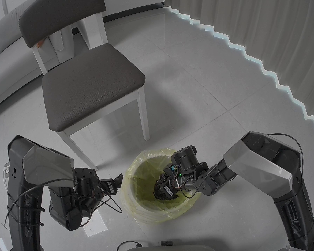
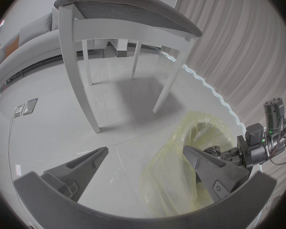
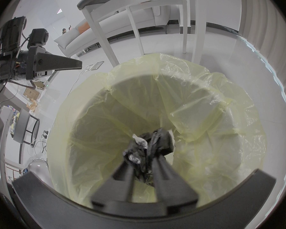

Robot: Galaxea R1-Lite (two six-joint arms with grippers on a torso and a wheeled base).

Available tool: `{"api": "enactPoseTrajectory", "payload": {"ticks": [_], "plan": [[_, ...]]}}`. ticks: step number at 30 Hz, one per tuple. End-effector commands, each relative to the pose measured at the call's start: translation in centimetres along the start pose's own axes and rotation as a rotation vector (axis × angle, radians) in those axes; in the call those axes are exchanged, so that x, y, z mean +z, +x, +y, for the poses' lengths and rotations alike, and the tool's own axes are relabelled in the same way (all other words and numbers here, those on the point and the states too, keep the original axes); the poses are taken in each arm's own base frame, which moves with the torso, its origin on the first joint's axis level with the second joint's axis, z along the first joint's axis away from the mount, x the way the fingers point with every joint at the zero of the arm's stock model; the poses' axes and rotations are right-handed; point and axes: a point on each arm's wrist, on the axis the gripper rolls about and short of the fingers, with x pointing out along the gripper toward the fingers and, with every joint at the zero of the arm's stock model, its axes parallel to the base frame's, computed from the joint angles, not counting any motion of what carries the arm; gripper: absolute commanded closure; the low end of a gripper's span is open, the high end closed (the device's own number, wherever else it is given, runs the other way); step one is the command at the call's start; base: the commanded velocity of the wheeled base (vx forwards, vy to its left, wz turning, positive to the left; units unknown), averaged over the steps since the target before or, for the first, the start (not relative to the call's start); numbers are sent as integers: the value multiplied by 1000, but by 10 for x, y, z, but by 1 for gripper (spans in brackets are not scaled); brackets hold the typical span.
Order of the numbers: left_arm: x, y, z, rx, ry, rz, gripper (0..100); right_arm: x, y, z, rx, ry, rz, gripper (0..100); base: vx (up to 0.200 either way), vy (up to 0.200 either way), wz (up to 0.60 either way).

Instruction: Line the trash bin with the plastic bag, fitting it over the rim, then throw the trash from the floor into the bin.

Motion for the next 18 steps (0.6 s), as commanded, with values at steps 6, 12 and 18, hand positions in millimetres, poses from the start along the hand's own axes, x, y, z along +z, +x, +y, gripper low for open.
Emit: {"api": "enactPoseTrajectory", "payload": {"ticks": [6, 12, 18], "plan": [[1, 2, -3, -12, 1, -19, 0, 32, -44, -3, -6, 29, -85, 0, 0, 0, 0], [6, 10, -9, -41, 14, -44, 0, 47, -86, -21, -54, 57, -141, 0, 0, 0, 0], [-3, 42, -10, -43, 81, -13, 0, 31, -116, -58, -161, 132, -104, 0, 0, 0, 0]]}}
